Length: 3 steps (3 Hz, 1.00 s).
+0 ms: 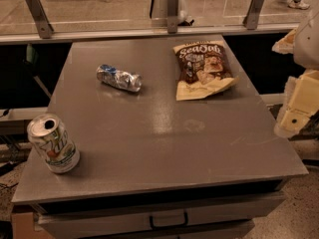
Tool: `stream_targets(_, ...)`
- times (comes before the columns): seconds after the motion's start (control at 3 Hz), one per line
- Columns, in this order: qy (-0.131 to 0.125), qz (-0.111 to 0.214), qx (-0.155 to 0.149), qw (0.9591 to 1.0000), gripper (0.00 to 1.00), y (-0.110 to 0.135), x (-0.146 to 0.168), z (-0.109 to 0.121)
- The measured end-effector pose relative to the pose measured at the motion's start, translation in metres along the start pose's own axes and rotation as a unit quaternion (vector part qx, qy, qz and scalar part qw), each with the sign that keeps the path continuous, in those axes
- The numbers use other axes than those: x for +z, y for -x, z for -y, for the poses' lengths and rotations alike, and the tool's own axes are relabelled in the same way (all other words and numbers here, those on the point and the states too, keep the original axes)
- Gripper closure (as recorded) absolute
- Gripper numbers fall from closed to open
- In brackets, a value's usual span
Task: Place redbull can upright
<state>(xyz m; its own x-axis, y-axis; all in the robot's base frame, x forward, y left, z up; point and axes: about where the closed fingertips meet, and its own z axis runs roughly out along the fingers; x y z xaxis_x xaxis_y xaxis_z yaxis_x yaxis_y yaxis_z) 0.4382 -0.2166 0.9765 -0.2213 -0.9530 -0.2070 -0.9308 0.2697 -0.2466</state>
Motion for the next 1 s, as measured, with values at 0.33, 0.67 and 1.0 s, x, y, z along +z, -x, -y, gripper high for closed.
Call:
stream_targets(0.33,0.0,0.0,0.0,1.0,0.0,0.0,0.0,0.0)
stream_targets(0.67,0.017,0.032,-0.01,0.9993,0.0,0.028,0.019,0.011)
stream_targets(1.0,0.033,0.073,-0.033,0.9963,0.0,0.084,0.052,0.03)
